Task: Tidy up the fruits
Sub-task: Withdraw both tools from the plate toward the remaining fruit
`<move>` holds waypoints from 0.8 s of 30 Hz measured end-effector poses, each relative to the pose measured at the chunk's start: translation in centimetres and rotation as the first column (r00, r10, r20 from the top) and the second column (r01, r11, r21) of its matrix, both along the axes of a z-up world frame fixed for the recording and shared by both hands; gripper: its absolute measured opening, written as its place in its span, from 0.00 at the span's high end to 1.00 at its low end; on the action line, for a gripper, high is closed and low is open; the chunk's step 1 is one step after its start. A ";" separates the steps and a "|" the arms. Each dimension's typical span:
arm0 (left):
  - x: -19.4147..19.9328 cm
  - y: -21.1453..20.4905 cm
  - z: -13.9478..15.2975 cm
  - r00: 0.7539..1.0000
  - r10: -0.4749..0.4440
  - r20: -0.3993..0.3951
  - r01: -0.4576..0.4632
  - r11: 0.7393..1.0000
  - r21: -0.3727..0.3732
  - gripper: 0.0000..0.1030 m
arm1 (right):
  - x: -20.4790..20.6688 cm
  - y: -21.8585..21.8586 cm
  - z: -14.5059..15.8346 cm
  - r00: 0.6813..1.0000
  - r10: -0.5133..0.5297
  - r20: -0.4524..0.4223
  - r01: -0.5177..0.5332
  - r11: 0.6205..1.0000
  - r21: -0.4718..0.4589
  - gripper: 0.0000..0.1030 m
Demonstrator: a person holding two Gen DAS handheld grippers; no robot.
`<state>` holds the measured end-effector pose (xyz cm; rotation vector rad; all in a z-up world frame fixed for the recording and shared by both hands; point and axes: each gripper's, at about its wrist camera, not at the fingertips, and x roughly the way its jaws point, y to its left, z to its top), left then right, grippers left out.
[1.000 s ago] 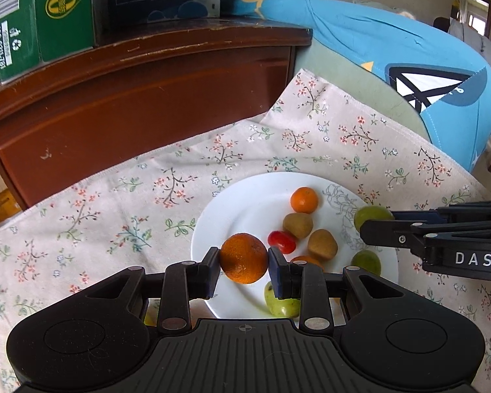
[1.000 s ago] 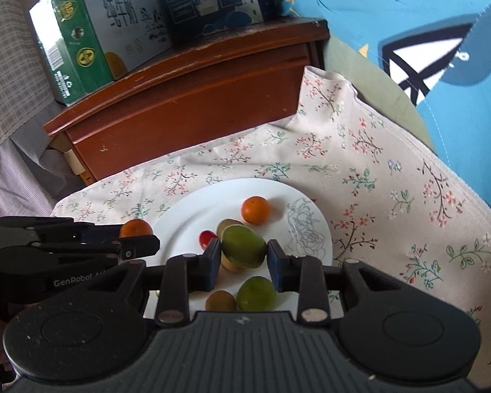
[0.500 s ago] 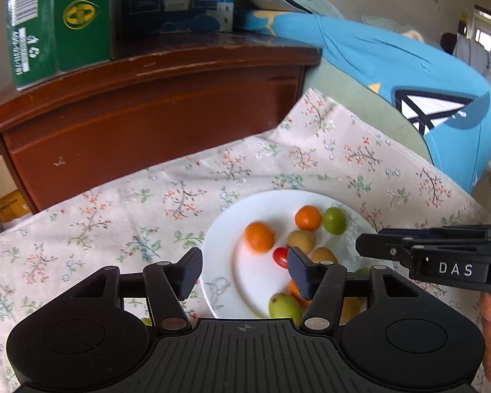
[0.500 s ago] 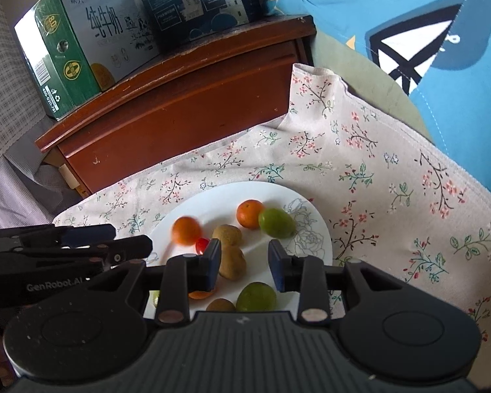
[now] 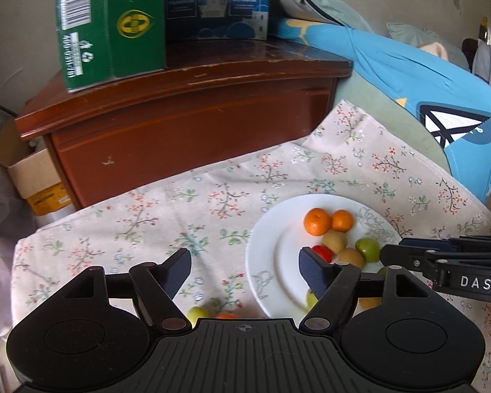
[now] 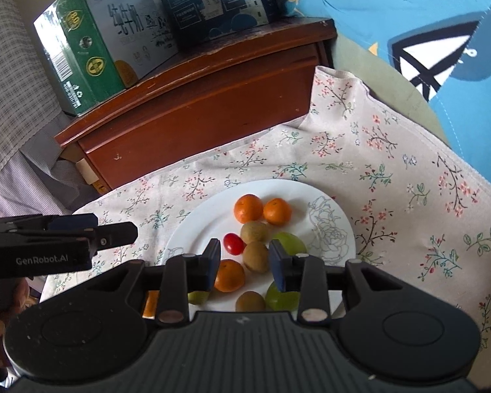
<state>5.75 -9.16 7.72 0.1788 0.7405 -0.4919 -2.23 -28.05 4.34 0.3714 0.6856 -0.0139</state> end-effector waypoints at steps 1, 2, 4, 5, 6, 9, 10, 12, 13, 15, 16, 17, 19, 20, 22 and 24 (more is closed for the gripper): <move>-0.1 0.2 0.2 1.000 0.003 0.001 -0.003 1.000 0.001 0.28 | -0.1 0.2 0.1 1.000 0.008 0.001 -0.008 1.000 0.000 0.67; -0.2 0.5 0.3 1.000 0.006 0.002 -0.006 1.000 0.003 0.27 | -0.1 0.4 0.2 1.000 0.017 0.002 -0.017 1.000 -0.002 0.67; -0.4 0.8 0.5 1.000 0.008 0.007 -0.008 1.000 0.011 0.26 | -0.2 0.9 0.4 0.999 0.036 0.005 -0.036 0.999 -0.007 0.67; -0.5 1.0 0.5 1.000 0.008 0.009 -0.008 1.000 0.017 0.26 | -0.2 1.1 0.5 0.999 0.044 0.007 -0.044 0.999 -0.009 0.67; -0.6 1.2 0.6 1.000 0.008 0.011 -0.008 1.000 0.023 0.26 | -0.3 1.4 0.6 0.999 0.053 0.008 -0.052 0.999 -0.012 0.67; -0.8 1.8 0.7 1.000 0.015 0.014 -0.015 0.999 0.039 0.26 | -0.4 2.1 0.8 0.997 0.081 0.011 -0.081 0.997 -0.020 0.67; -0.9 2.0 0.8 1.000 0.018 0.015 -0.019 0.999 0.042 0.25 | -0.4 2.4 0.8 0.996 0.089 0.011 -0.089 0.996 -0.022 0.67; -1.0 2.4 0.9 1.000 0.025 0.016 -0.025 0.999 0.046 0.25 | -0.5 2.9 0.9 0.994 0.109 0.011 -0.109 0.994 -0.026 0.67; -1.0 2.6 1.0 0.999 0.028 0.016 -0.029 0.998 0.048 0.25 | -0.5 3.2 0.9 0.993 0.117 0.010 -0.117 0.993 -0.029 0.66; -1.1 2.9 1.1 0.999 0.035 0.017 -0.036 0.998 0.051 0.25 | -0.5 3.7 1.0 0.991 0.134 0.010 -0.133 0.990 -0.035 0.65; -1.1 3.1 1.1 0.999 0.037 0.017 -0.038 0.998 0.053 0.25 | -0.5 3.9 1.0 0.990 0.144 0.009 -0.144 0.989 -0.038 0.65; -1.1 3.2 1.1 0.999 0.038 0.017 -0.039 0.998 0.054 0.25 | -0.5 4.2 1.0 0.988 0.155 0.008 -0.154 0.987 -0.040 0.65; -1.2 3.5 1.2 0.999 0.042 0.016 -0.043 0.997 0.058 0.24 | -0.5 4.6 1.0 0.985 0.171 0.008 -0.171 0.984 -0.047 0.65; -1.2 3.6 1.2 0.999 0.044 0.016 -0.045 0.997 0.060 0.24 | -0.5 4.9 1.0 0.984 0.178 0.007 -0.178 0.983 -0.049 0.65; -1.2 4.0 1.2 0.999 0.050 0.017 -0.051 0.997 0.063 0.22 | -0.5 5.3 0.8 0.981 0.192 0.004 -0.191 0.980 -0.048 0.65; -1.2 4.4 1.1 0.998 0.057 0.017 -0.058 0.996 0.068 0.18 | -0.3 5.7 0.6 0.979 0.205 -0.004 -0.205 0.978 -0.050 0.65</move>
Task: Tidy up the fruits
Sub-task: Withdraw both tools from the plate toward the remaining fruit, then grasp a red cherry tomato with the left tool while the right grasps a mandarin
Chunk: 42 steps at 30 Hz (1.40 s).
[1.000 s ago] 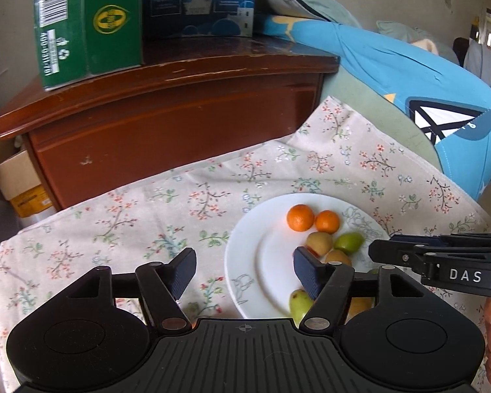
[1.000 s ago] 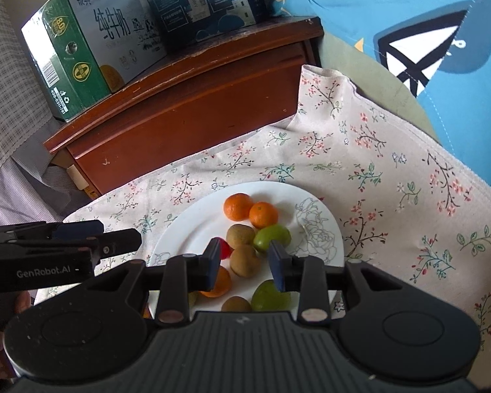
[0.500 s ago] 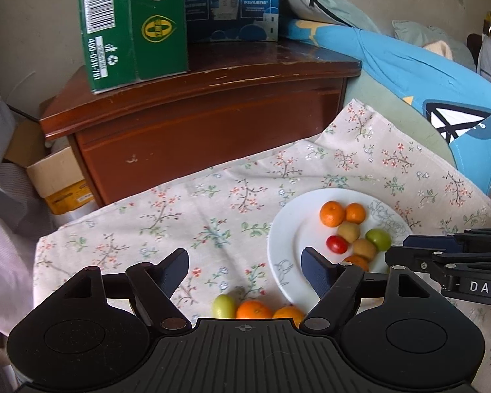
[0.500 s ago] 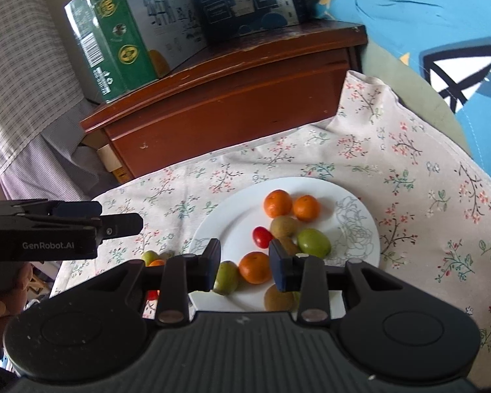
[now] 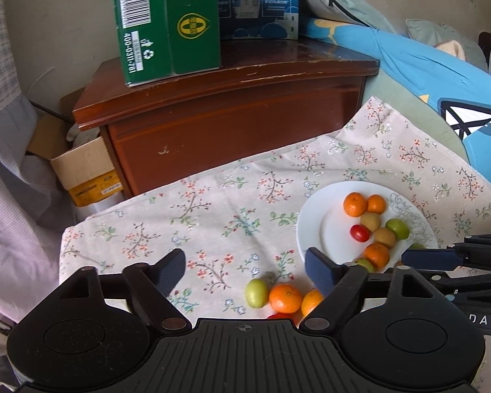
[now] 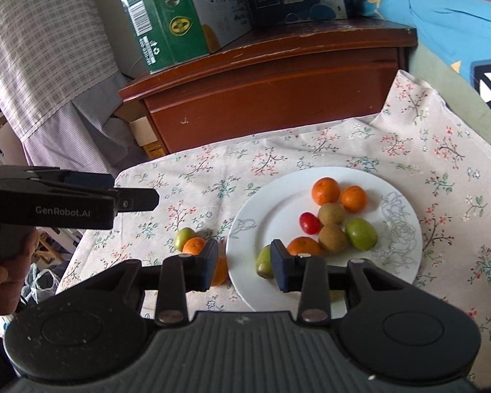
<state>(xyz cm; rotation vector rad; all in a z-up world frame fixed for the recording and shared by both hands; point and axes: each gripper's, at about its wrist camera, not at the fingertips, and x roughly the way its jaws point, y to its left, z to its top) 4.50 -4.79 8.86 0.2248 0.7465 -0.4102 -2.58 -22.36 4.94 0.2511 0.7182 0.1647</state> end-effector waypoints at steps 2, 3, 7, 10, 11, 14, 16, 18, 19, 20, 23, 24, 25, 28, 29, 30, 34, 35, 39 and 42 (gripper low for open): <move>0.0 0.4 -0.2 1.000 0.010 -0.002 -0.010 1.000 0.008 0.17 | 0.2 0.5 -0.2 1.000 0.014 -0.007 -0.014 1.000 -0.003 0.65; 0.1 0.7 -0.3 1.000 0.015 -0.005 -0.015 1.000 0.011 0.17 | 0.3 0.7 -0.4 1.000 0.022 -0.010 -0.022 1.000 -0.003 0.65; 0.6 1.9 -0.9 0.998 0.052 -0.033 -0.052 0.999 0.007 0.16 | 0.9 2.0 -1.1 0.998 0.058 -0.025 -0.058 0.998 -0.016 0.65; 1.1 3.0 -1.4 0.995 0.079 -0.061 -0.080 0.997 -0.012 0.16 | 1.3 3.2 -1.5 0.995 0.092 -0.029 -0.093 0.995 -0.042 0.65; 1.2 3.2 -1.5 0.994 0.087 -0.068 -0.088 0.996 -0.014 0.16 | 1.3 3.6 -1.7 0.994 0.105 -0.029 -0.106 0.993 -0.054 0.65; 1.4 3.9 -1.9 0.992 0.100 -0.078 -0.102 0.995 -0.023 0.16 | 1.6 4.7 -2.1 0.989 0.142 -0.030 -0.144 0.985 -0.094 0.65; 1.5 4.2 -2.2 0.991 0.102 -0.087 -0.105 0.994 -0.026 0.16 | 1.9 5.2 -2.5 0.987 0.156 -0.032 -0.159 0.980 -0.118 0.65; 1.6 4.5 -2.5 0.990 0.106 -0.096 -0.109 0.994 -0.028 0.16 | 2.0 5.5 -2.9 0.986 0.162 -0.037 -0.165 0.977 -0.135 0.65; 1.6 4.6 -2.6 0.990 0.106 -0.098 -0.109 0.994 -0.028 0.16 | 2.1 5.6 -3.1 0.986 0.163 -0.040 -0.167 0.975 -0.145 0.65; 1.6 4.7 -2.8 0.989 0.107 -0.099 -0.110 0.994 -0.028 0.16 | 2.2 5.7 -3.3 0.985 0.165 -0.041 -0.169 0.973 -0.155 0.65; 1.9 5.0 -3.2 0.987 0.113 -0.113 -0.117 0.993 -0.032 0.16 | 2.5 6.0 -3.8 0.984 0.172 -0.045 -0.177 0.969 -0.174 0.65; 1.9 5.1 -3.4 0.987 0.113 -0.116 -0.118 0.992 -0.036 0.16 | 2.5 6.2 -3.9 0.984 0.175 -0.044 -0.180 0.967 -0.181 0.65; 2.0 5.2 -3.5 0.986 0.114 -0.119 -0.119 0.992 -0.036 0.16 | 2.6 6.3 -4.0 0.983 0.179 -0.041 -0.183 0.965 -0.190 0.65; 2.1 5.3 -3.8 0.984 0.117 -0.134 -0.123 0.991 -0.043 0.16 | 2.7 6.6 -4.3 0.982 0.186 -0.032 -0.189 0.958 -0.216 0.64; 2.2 5.3 -3.8 0.984 0.116 -0.136 -0.124 0.991 -0.047 0.16 | 2.7 6.8 -4.4 0.981 0.189 -0.029 -0.191 0.955 -0.227 0.63; 2.2 5.3 -3.8 0.984 0.116 -0.137 -0.123 0.991 -0.048 0.16 | 2.7 6.9 -4.4 0.981 0.193 -0.025 -0.194 0.952 -0.237 0.64; 2.1 5.2 -3.8 0.984 0.106 -0.141 -0.114 0.992 -0.045 0.16 | 2.7 7.0 -4.4 0.981 0.191 -0.019 -0.189 0.946 -0.263 0.72; 2.0 5.2 -3.8 0.985 0.101 -0.143 -0.109 0.993 -0.047 0.16 | 2.7 6.9 -4.3 0.980 0.195 -0.024 -0.195 0.946 -0.258 0.73; 1.7 4.8 -4.1 0.986 0.075 -0.146 -0.082 0.996 -0.042 0.16 | 2.2 6.6 -3.8 0.972 0.231 -0.052 -0.237 0.944 -0.231 0.74; 1.3 4.4 -4.3 0.987 0.042 -0.153 -0.050 0.998 -0.047 0.16 | 1.3 6.4 -3.1 0.961 0.267 -0.066 -0.275 0.940 -0.202 0.82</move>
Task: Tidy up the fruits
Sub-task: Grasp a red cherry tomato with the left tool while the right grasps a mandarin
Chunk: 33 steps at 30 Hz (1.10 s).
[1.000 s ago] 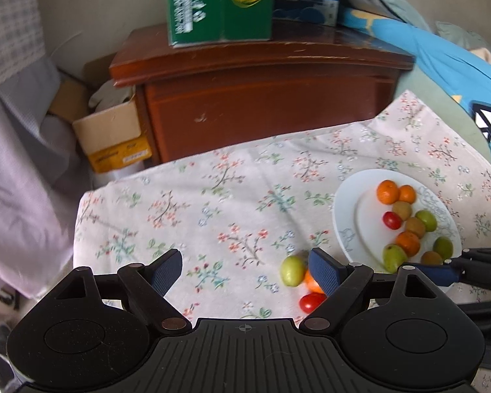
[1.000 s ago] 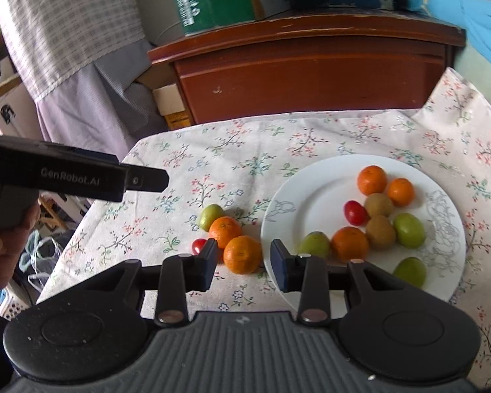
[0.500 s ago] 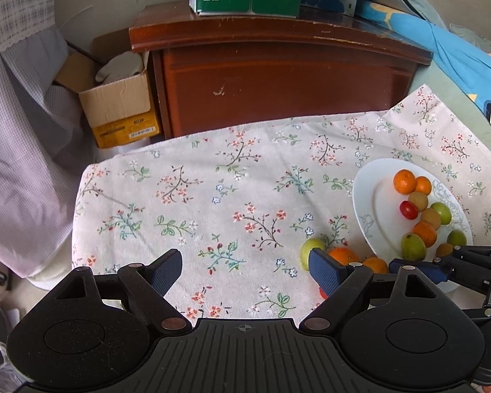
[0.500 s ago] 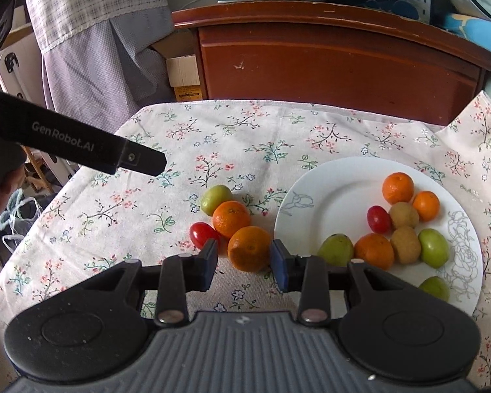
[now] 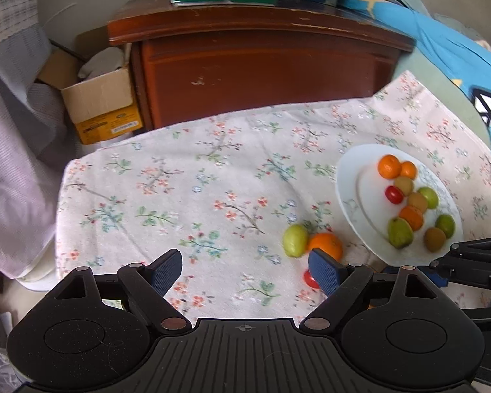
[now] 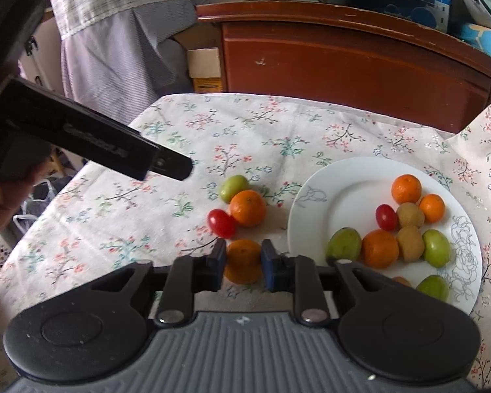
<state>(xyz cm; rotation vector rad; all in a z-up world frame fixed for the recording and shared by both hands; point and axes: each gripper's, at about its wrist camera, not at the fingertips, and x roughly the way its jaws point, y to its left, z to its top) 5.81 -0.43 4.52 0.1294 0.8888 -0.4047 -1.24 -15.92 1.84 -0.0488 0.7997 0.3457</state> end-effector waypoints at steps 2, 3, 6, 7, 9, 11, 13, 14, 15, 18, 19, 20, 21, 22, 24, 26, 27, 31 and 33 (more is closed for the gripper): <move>-0.2 -0.5 -0.3 1.000 -0.028 -0.015 0.027 1.000 -0.012 0.17 | -0.5 -0.3 0.4 1.000 0.012 -0.017 -0.012 1.000 0.017 0.82; -0.3 -0.8 -0.5 0.999 -0.041 -0.020 0.041 0.999 -0.013 0.17 | -0.8 -0.4 0.5 1.000 0.015 -0.021 -0.014 1.000 0.018 0.81; -0.5 -1.5 -0.8 0.999 -0.053 -0.013 0.053 0.998 0.014 0.17 | -1.3 -1.0 0.2 1.000 0.001 -0.029 0.001 0.999 0.048 0.78; -0.5 -1.6 -0.8 0.999 -0.053 -0.011 0.053 0.998 0.016 0.17 | -1.3 -1.0 0.1 0.999 -0.002 -0.032 0.004 0.998 0.057 0.75; -0.4 -1.5 -0.9 0.999 -0.046 -0.011 0.046 0.999 0.011 0.17 | -1.2 -1.0 0.0 1.000 -0.001 -0.030 0.002 0.999 0.054 0.71; -0.3 -1.4 -0.9 0.999 -0.042 -0.013 0.043 0.999 0.010 0.17 | -1.2 -0.8 0.0 1.000 -0.005 -0.016 0.006 0.999 0.042 0.64; -0.2 -1.3 -1.1 0.999 -0.041 -0.018 0.041 0.999 0.012 0.17 | -1.1 -0.8 0.0 1.000 -0.012 -0.010 0.012 0.999 0.044 0.62; -0.2 -1.2 -1.1 0.999 -0.042 -0.021 0.042 0.999 0.009 0.17 | -1.0 -0.8 -0.1 1.000 -0.014 -0.013 0.014 0.999 0.052 0.60; -0.2 -1.2 -1.2 0.999 -0.043 -0.023 0.043 0.999 0.006 0.17 | -0.8 -0.9 -0.2 1.000 -0.016 -0.018 0.017 0.998 0.059 0.60; -0.2 -1.3 -1.4 0.999 -0.048 -0.022 0.049 0.999 0.009 0.17 | -0.4 -0.7 -0.8 0.999 -0.033 -0.016 0.033 0.998 0.049 0.60; -0.2 -1.3 -1.4 0.998 -0.052 -0.019 0.052 0.999 0.008 0.18 | -0.2 -0.7 -1.0 0.999 -0.037 -0.016 0.037 0.998 0.047 0.60; -0.3 -1.3 -1.4 0.998 -0.056 -0.018 0.056 0.998 0.004 0.18 | -0.1 -0.6 -1.3 0.999 -0.042 -0.017 0.043 0.998 0.045 0.60; -0.3 -1.4 -1.4 0.998 -0.060 -0.019 0.060 0.998 -0.002 0.19 | 0.1 -0.5 -1.5 0.999 -0.048 -0.015 0.049 0.998 0.041 0.60; -0.3 -1.4 -1.4 0.998 -0.064 -0.021 0.064 0.998 -0.005 0.19 | 0.1 -0.4 -1.6 0.999 -0.053 -0.011 0.053 0.998 0.037 0.60; -0.3 -1.6 -1.6 0.997 -0.074 -0.023 0.073 0.997 -0.004 0.19 | 0.2 -0.4 -1.8 0.998 -0.058 -0.007 0.058 0.998 0.039 0.62; -0.4 -1.8 -1.7 0.996 -0.081 -0.025 0.081 0.997 -0.005 0.19 | 0.2 -0.4 -2.0 0.999 -0.046 -0.025 0.047 0.998 0.049 0.71; -0.4 -1.9 -1.8 0.996 -0.084 -0.026 0.084 0.996 -0.010 0.20 | 0.1 -0.4 -1.9 0.999 -0.043 -0.028 0.044 0.998 0.042 0.71; -0.6 -2.5 -2.1 0.993 -0.106 -0.045 0.105 0.994 -0.028 0.33 | -0.6 -0.8 -1.4 0.998 -0.041 -0.039 0.042 0.999 0.023 0.71; -0.7 -3.1 -2.4 0.991 -0.120 -0.050 0.119 0.993 -0.025 0.38 | -1.1 -1.1 -1.1 0.998 -0.051 -0.046 0.052 0.998 0.023 0.71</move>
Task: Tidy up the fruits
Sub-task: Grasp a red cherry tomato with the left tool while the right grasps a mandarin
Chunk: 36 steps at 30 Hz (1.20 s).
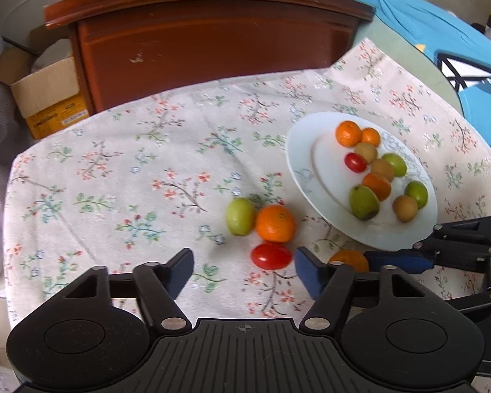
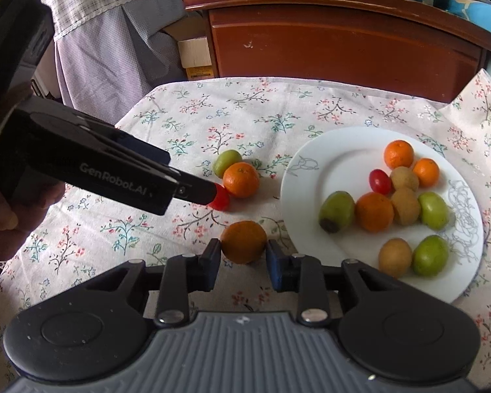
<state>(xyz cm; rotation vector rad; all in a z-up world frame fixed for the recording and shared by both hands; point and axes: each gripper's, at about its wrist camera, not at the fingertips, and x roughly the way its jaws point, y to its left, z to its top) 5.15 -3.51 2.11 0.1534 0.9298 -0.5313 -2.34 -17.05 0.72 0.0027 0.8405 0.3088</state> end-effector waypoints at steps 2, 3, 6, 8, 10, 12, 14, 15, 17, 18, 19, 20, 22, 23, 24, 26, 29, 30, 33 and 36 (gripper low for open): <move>0.0 -0.5 -0.3 1.000 -0.008 -0.008 0.008 1.000 -0.002 0.43 | -0.4 -0.4 0.2 1.000 -0.008 -0.005 0.008 1.000 0.002 0.71; 0.0 -0.8 -0.4 1.000 -0.012 -0.011 0.012 1.000 -0.005 0.46 | -0.5 -0.6 0.2 1.000 -0.011 -0.008 0.011 1.000 0.003 0.71; 0.0 -1.4 -0.8 1.000 -0.023 -0.013 0.023 1.000 0.000 0.51 | -0.9 -1.1 0.3 1.000 -0.019 -0.011 0.019 1.000 0.003 0.71; 0.0 -1.8 -1.0 1.000 -0.028 -0.014 0.028 1.000 0.011 0.55 | -1.1 -1.4 0.3 1.000 -0.025 -0.014 0.026 1.000 0.007 0.71; -0.1 -2.2 -1.2 0.999 -0.033 -0.009 0.033 0.999 0.022 0.60 | -1.1 -1.6 0.3 0.999 -0.030 -0.016 0.030 0.999 0.011 0.71; -0.2 -2.5 -1.2 0.999 -0.046 0.003 0.046 0.998 0.034 0.67 | -1.1 -1.7 0.3 0.999 -0.037 -0.014 0.037 0.999 0.013 0.71; -0.3 -2.6 -1.2 0.999 -0.052 0.006 0.051 0.998 0.035 0.72 | -1.1 -1.8 0.2 0.999 -0.043 -0.017 0.044 0.999 0.023 0.71; -0.3 -2.6 -1.2 0.999 -0.054 0.004 0.054 0.998 0.034 0.72 | -1.0 -1.9 0.2 0.999 -0.047 -0.021 0.048 0.998 0.029 0.71; -0.4 -2.6 -1.1 0.998 -0.059 0.003 0.059 0.998 0.035 0.73 | -0.9 -2.0 0.2 0.999 -0.050 -0.022 0.051 0.998 0.034 0.71; -0.4 -2.6 -1.1 0.998 -0.061 0.005 0.061 0.997 0.038 0.73 | -0.9 -1.9 0.2 0.998 -0.051 -0.022 0.052 0.998 0.035 0.71; -0.6 -2.6 -1.0 0.998 -0.061 0.009 0.061 0.997 0.043 0.73 | -0.9 -1.9 0.2 0.998 -0.053 -0.022 0.053 0.998 0.036 0.71; -0.7 -2.6 -0.8 0.998 -0.061 0.012 0.060 0.997 0.045 0.73 | -1.0 -1.9 0.2 0.998 -0.053 -0.023 0.054 0.998 0.036 0.71; -0.9 -2.6 -0.4 0.998 -0.064 0.021 0.063 0.997 0.044 0.73 | -1.0 -1.9 0.3 0.998 -0.052 -0.022 0.053 0.998 0.035 0.71; -1.0 -2.6 -0.2 0.998 -0.064 0.026 0.063 0.997 0.043 0.73 | -1.0 -1.9 0.4 0.998 -0.052 -0.021 0.053 0.998 0.035 0.71; -1.1 -2.5 0.1 0.997 -0.063 0.032 0.061 0.997 0.043 0.73 | -1.0 -1.9 0.5 0.998 -0.052 -0.019 0.052 0.998 0.035 0.71; -1.3 -2.4 0.6 0.997 -0.060 0.043 0.058 0.998 0.040 0.73 | -1.1 -1.9 0.7 0.999 -0.050 -0.013 0.050 0.998 0.037 0.72; -1.6 -2.2 1.3 0.997 -0.053 0.061 0.050 0.998 0.038 0.73 | -1.3 -1.9 1.2 0.999 -0.052 -0.004 0.052 0.998 0.040 0.77; -1.6 -2.2 1.6 0.996 -0.051 0.067 0.049 0.998 0.038 0.73 | -1.4 -1.9 1.4 0.999 -0.054 0.001 0.054 0.998 0.041 0.83; -1.9 -2.2 2.2 0.996 -0.046 0.082 0.043 0.998 0.037 0.73 | -1.5 -2.0 1.9 0.998 -0.056 0.005 0.056 0.997 0.050 0.84; -2.0 -2.2 2.5 0.996 -0.043 0.084 0.040 0.999 0.035 0.73 | -1.5 -1.9 1.8 0.999 -0.047 -0.006 0.047 0.998 0.048 0.82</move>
